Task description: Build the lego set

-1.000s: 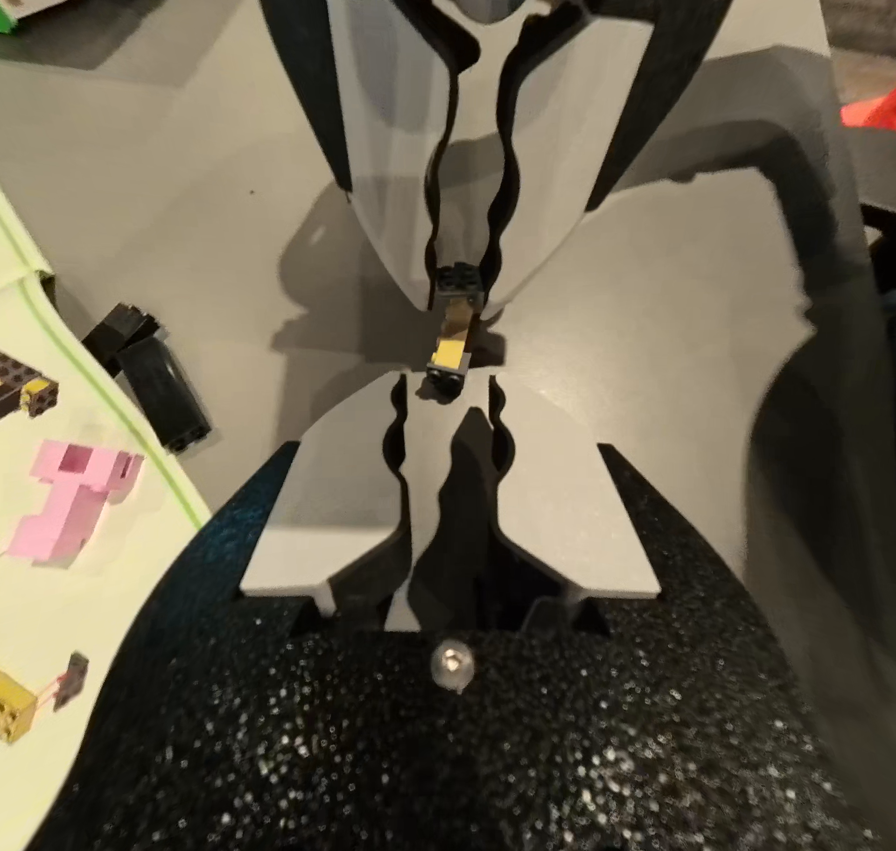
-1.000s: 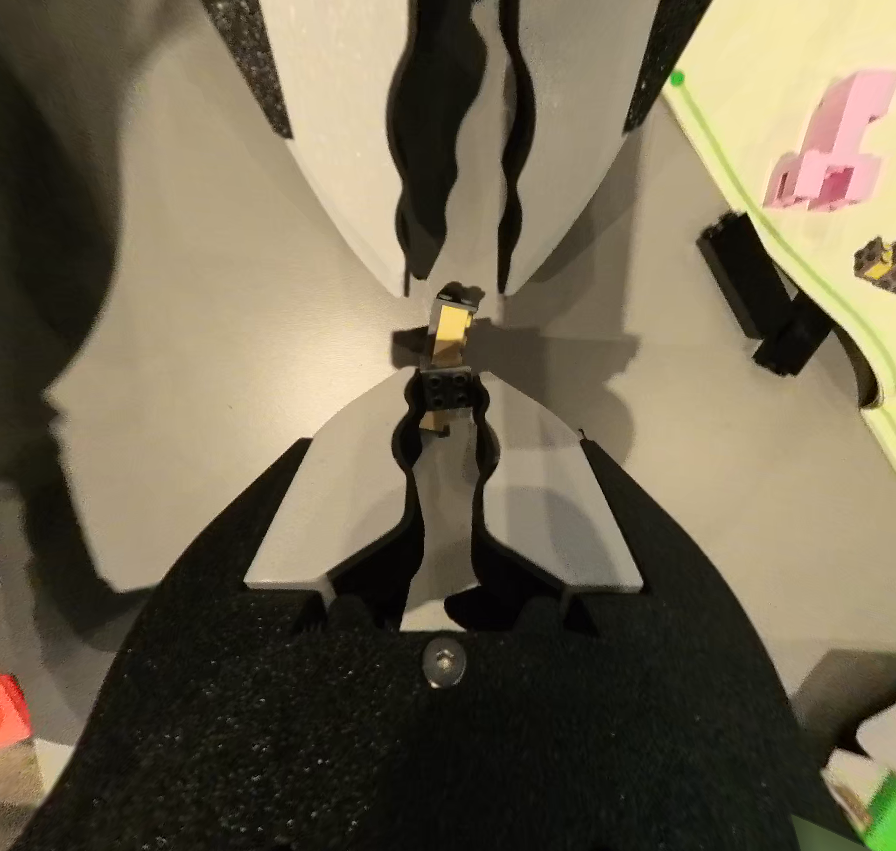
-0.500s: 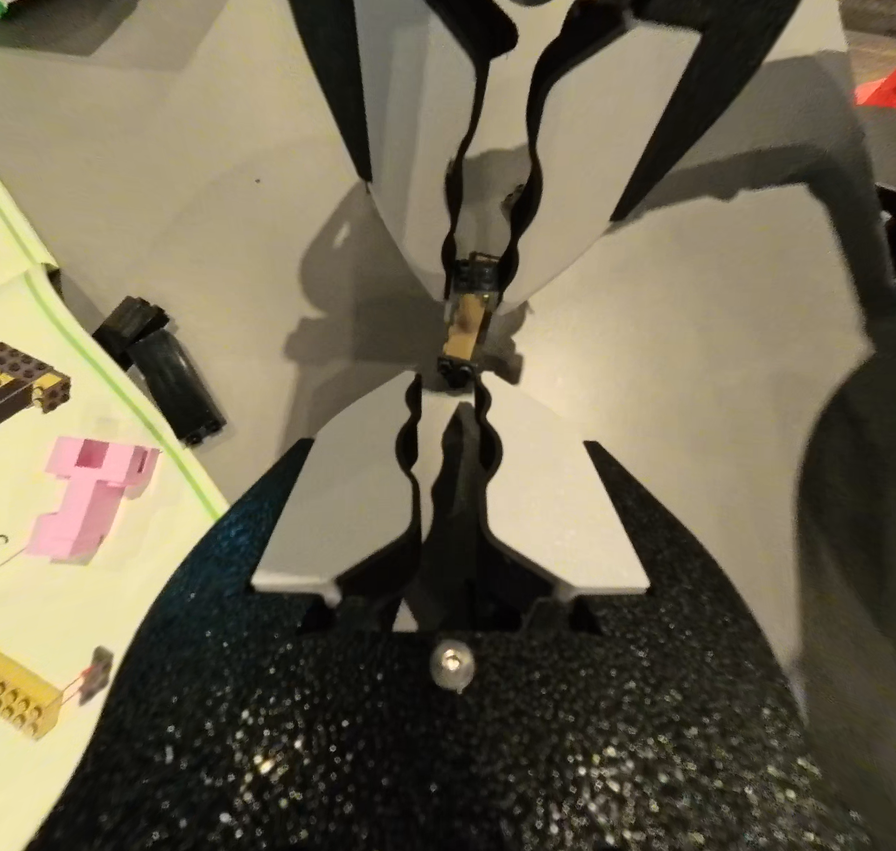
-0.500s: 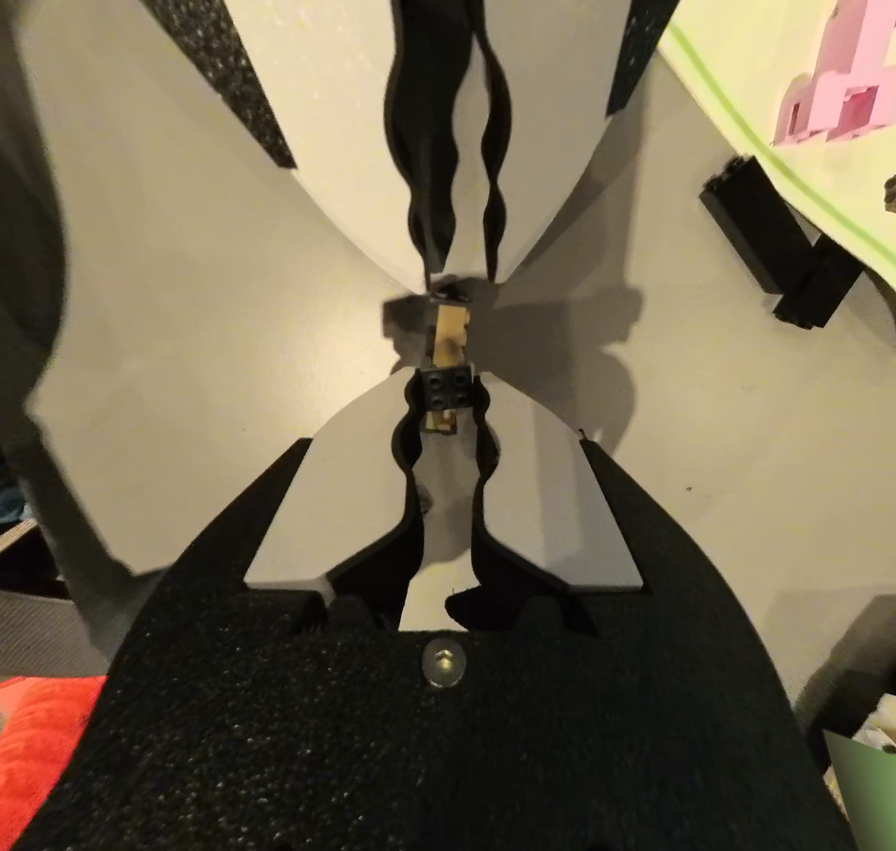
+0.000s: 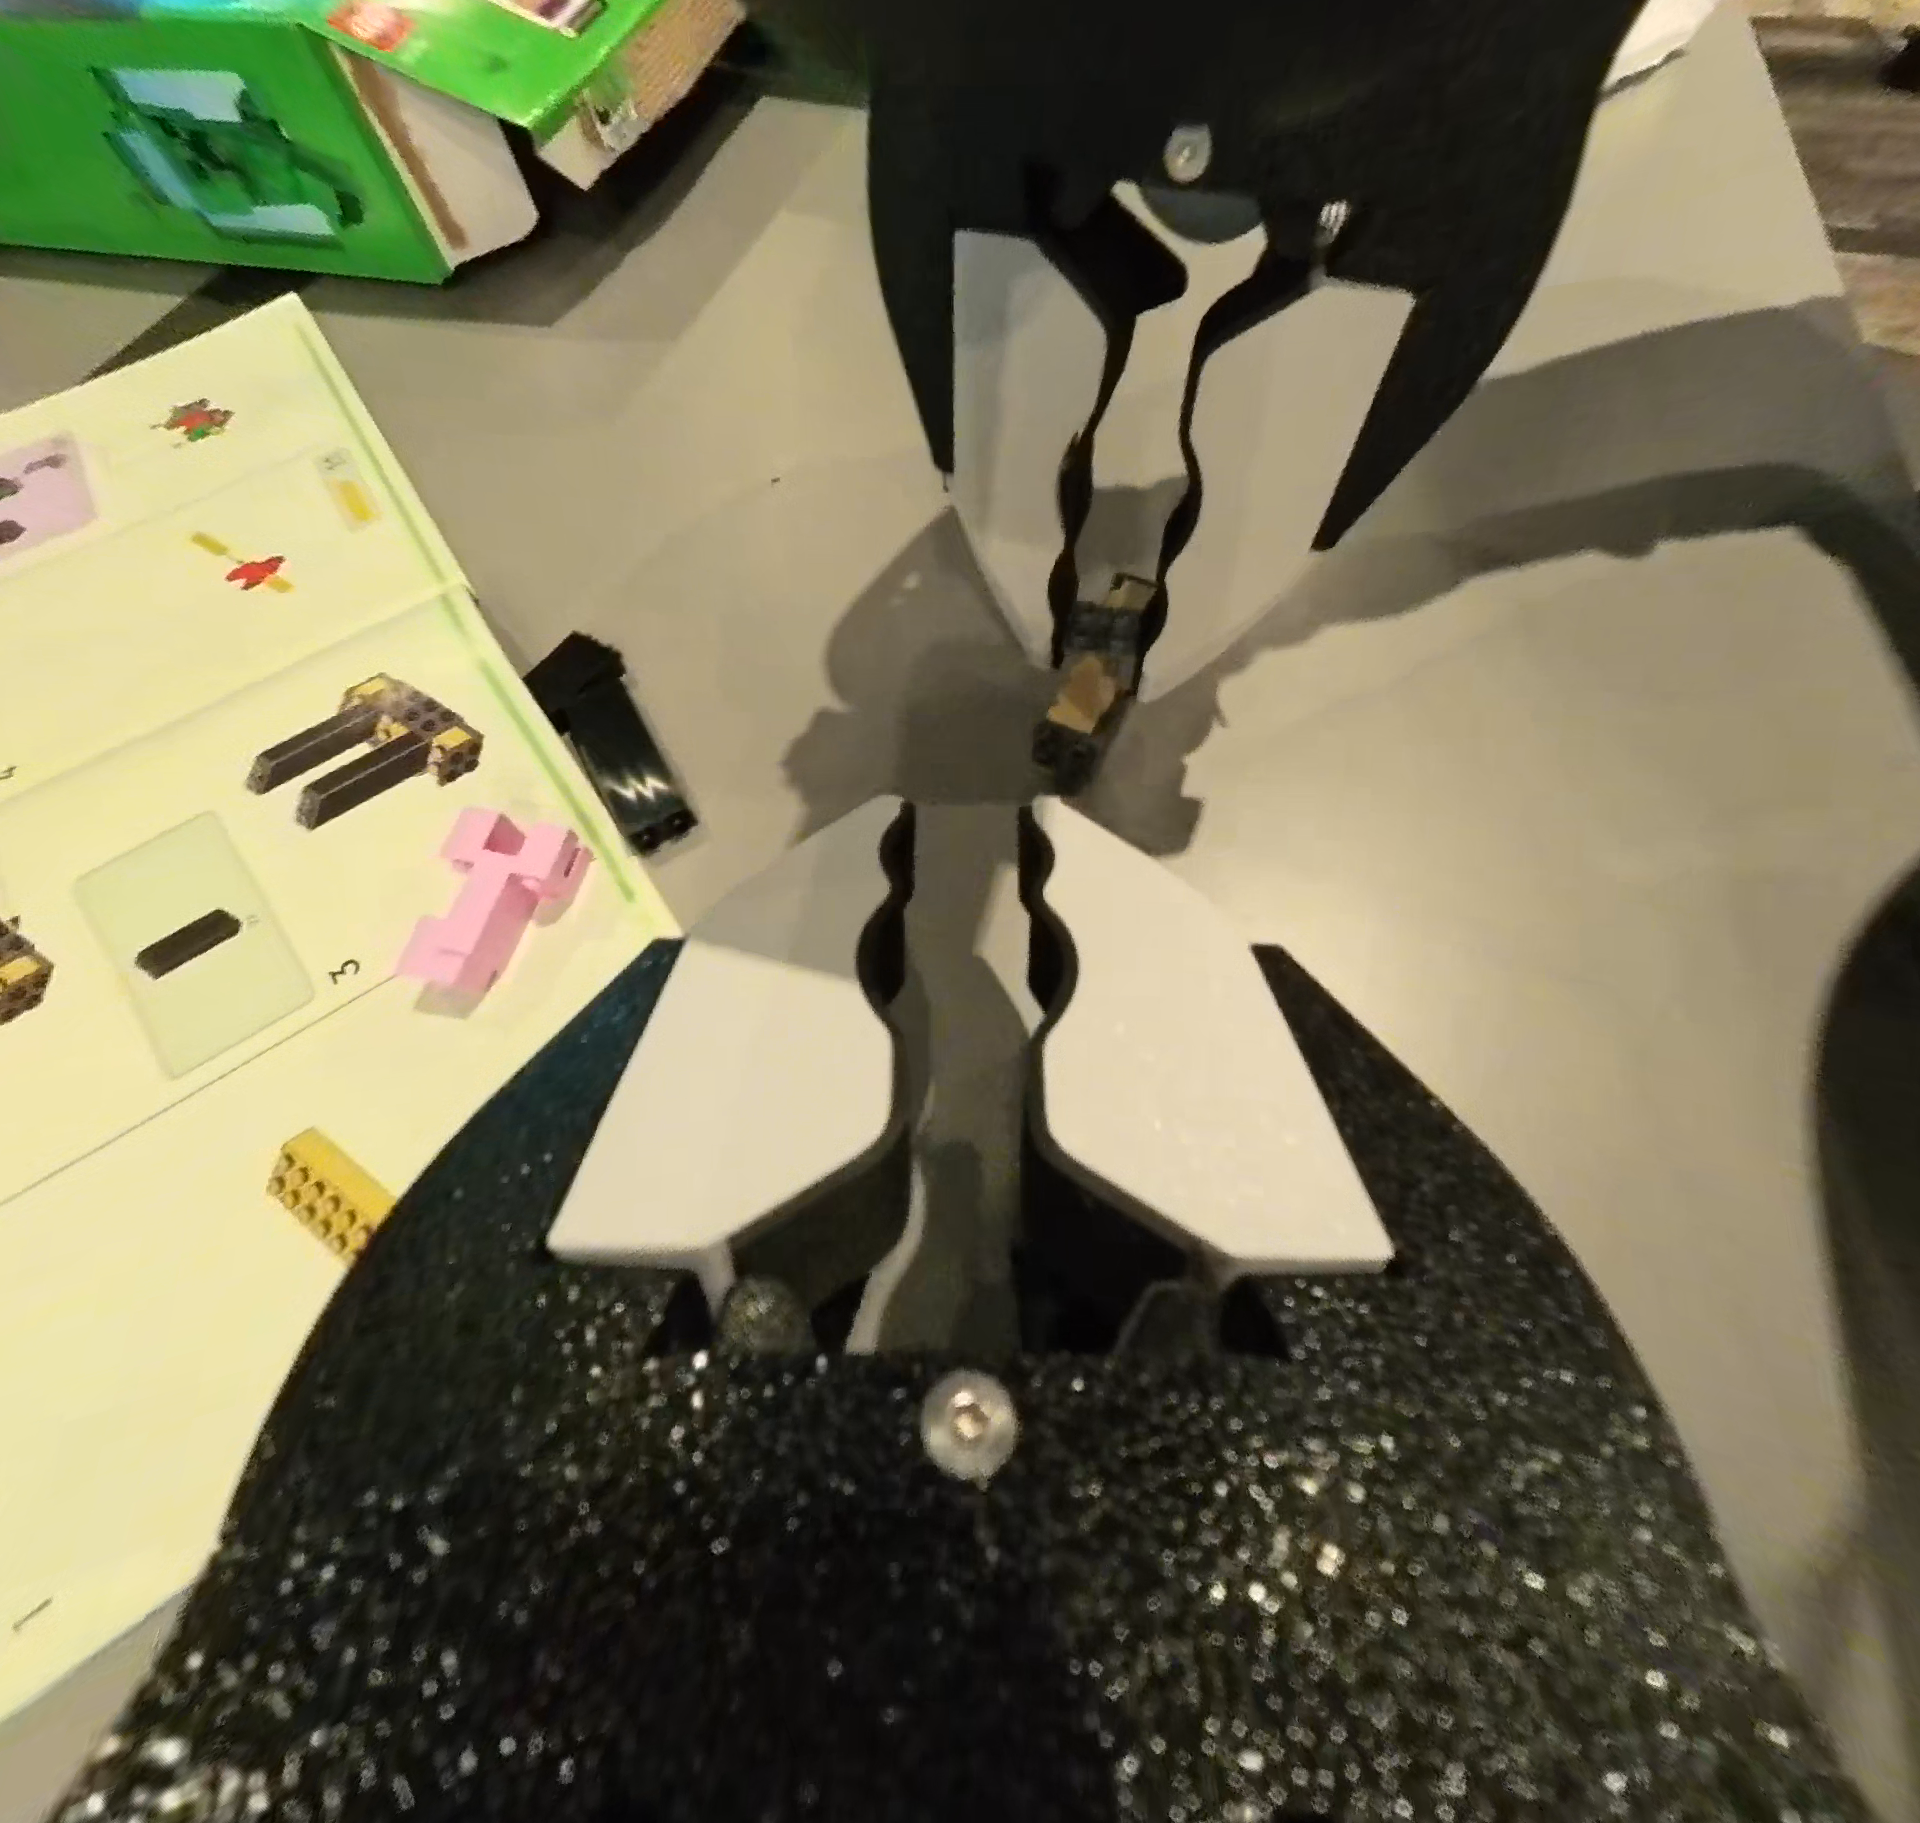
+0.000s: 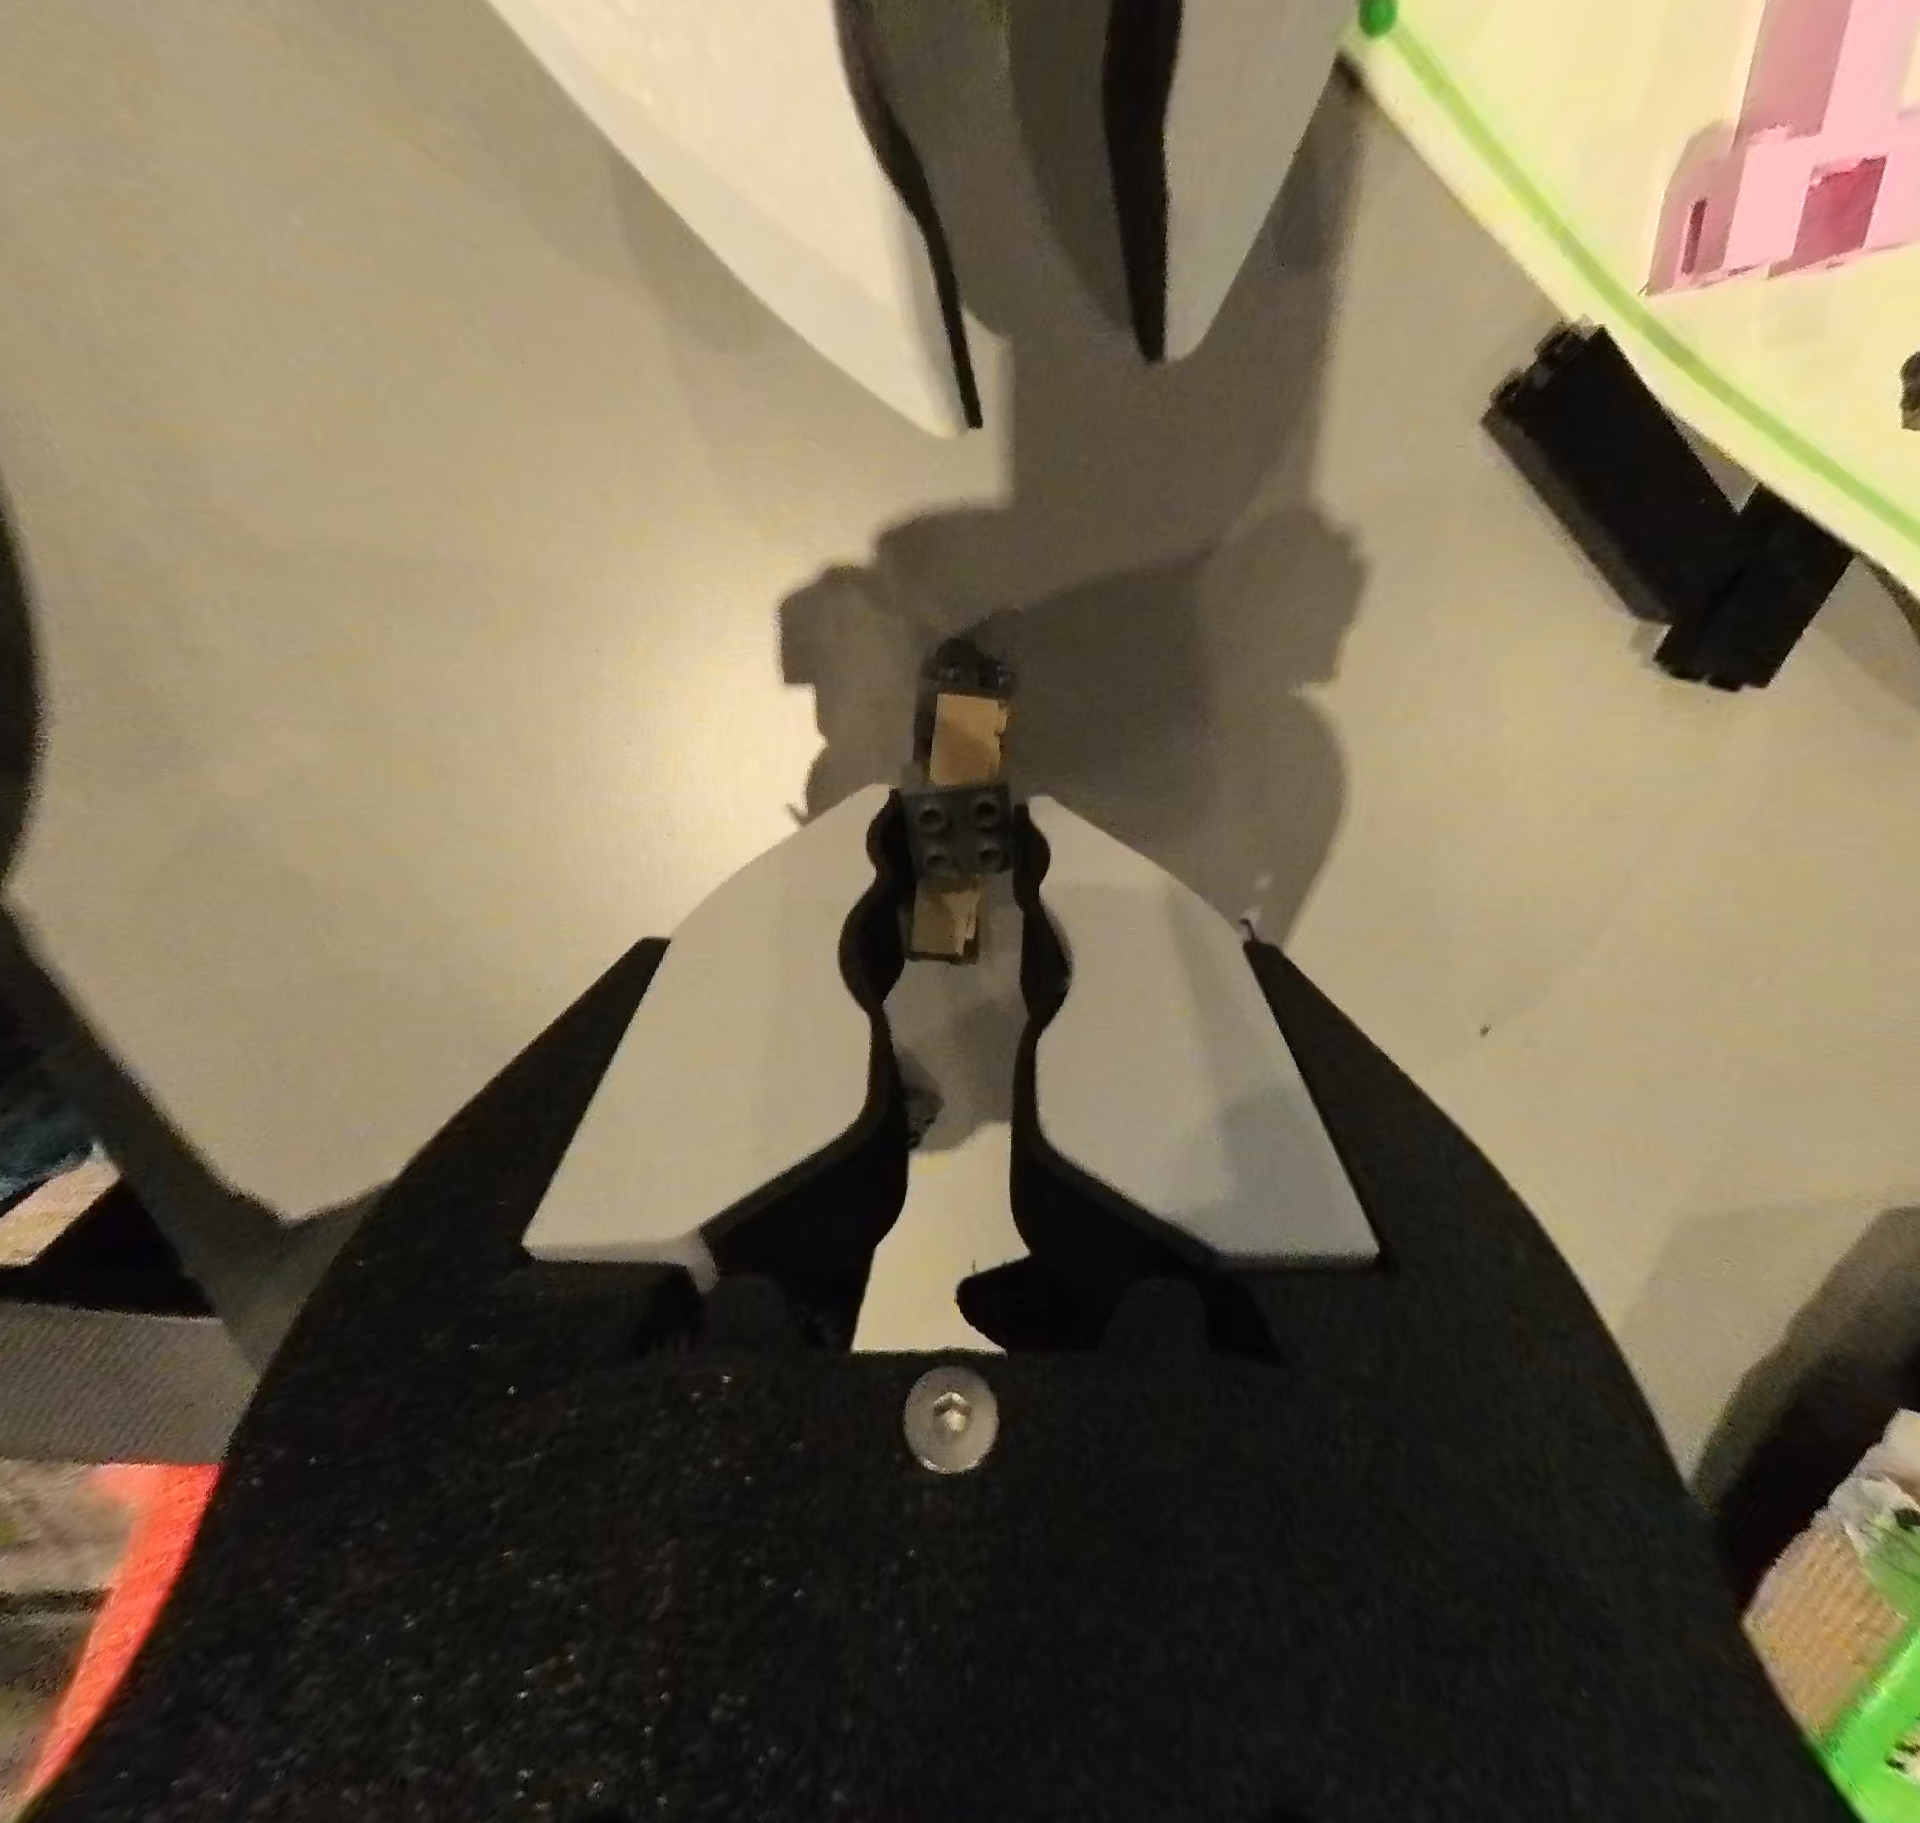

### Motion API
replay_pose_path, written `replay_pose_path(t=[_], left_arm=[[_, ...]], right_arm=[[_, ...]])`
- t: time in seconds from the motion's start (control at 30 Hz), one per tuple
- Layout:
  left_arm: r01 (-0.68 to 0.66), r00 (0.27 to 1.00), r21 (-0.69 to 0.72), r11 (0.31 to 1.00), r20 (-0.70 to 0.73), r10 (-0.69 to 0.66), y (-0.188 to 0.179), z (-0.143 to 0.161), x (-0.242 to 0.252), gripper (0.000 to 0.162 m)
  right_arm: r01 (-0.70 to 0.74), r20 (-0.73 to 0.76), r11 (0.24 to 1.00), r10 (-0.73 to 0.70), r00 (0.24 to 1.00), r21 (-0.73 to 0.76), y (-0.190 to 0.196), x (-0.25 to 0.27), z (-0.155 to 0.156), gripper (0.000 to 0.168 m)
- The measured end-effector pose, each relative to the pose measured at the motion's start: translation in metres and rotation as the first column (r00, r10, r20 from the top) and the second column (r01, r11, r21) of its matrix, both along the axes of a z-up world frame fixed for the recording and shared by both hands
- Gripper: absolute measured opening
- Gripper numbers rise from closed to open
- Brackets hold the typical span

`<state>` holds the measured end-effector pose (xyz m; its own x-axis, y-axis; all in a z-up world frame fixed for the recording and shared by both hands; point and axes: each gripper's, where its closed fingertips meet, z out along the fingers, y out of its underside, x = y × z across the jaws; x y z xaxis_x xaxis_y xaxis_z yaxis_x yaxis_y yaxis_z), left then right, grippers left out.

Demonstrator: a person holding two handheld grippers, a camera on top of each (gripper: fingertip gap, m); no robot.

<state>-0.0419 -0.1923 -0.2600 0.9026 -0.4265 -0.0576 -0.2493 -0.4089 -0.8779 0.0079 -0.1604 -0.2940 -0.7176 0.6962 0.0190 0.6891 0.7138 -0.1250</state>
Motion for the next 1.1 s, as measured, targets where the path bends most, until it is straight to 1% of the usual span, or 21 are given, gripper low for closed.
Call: replay_pose_path(t=[0.13, 0.2, 0.27, 0.53, 0.7, 0.77, 0.83, 0.9, 1.0, 1.1], left_arm=[[-0.015, 1.0, 0.029, 0.999, 0.01, 0.015, -0.001, 0.005, -0.005, 0.018], [-0.015, 1.0, 0.036, 0.999, 0.018, 0.015, -0.002, 0.005, -0.006, 0.018], [-0.011, 1.0, 0.032, 0.999, 0.023, 0.01, -0.003, 0.004, -0.005, 0.018], [0.008, 1.0, 0.008, 1.0, 0.005, -0.008, -0.004, -0.002, 0.0, 0.018], [0.028, 0.999, 0.005, 1.0, 0.031, -0.028, -0.004, -0.003, 0.005, 0.017], [0.033, 0.999, -0.005, 0.999, 0.044, -0.032, -0.003, -0.004, 0.008, 0.016], [0.035, 0.999, -0.015, 0.999, 0.041, -0.034, 0.0, -0.006, 0.01, 0.014], [0.073, 0.997, -0.035, 0.997, 0.015, -0.072, 0.002, -0.009, 0.013, 0.014], [0.207, 0.974, -0.071, 0.976, -0.074, -0.213, 0.002, -0.015, 0.02, 0.016], [0.28, 0.932, -0.115, 0.953, -0.203, -0.299, 0.008, -0.023, 0.017, 0.018]], right_arm=[[0.037, 0.021, 0.999, -0.037, 0.999, 0.007, 0.001, -0.001, 0.0, 0.018], [0.046, 0.029, 0.999, -0.047, 0.998, 0.01, 0.001, -0.002, 0.0, 0.022], [0.053, 0.038, 0.999, -0.053, 0.998, 0.011, 0.001, -0.002, -0.001, 0.023], [0.032, 0.03, 0.999, -0.032, 0.999, 0.006, -0.001, 0.002, 0.002, 0.022], [0.06, -0.029, 0.998, -0.061, 0.998, -0.035, 0.005, 0.005, 0.013, 0.021], [0.083, -0.084, 0.996, -0.085, 0.993, -0.035, 0.015, 0.005, 0.018, 0.021], [0.109, -0.143, 0.992, -0.118, 0.983, -0.066, 0.023, 0.004, 0.022, 0.02], [0.133, -0.196, 0.979, -0.162, 0.967, -0.152, 0.024, 0.003, 0.024, 0.02], [0.137, -0.264, 0.949, -0.215, 0.94, -0.284, 0.02, 0.001, 0.026, 0.017], [0.109, -0.302, 0.94, -0.212, 0.93, -0.325, 0.018, 0.008, 0.026, 0.014]])
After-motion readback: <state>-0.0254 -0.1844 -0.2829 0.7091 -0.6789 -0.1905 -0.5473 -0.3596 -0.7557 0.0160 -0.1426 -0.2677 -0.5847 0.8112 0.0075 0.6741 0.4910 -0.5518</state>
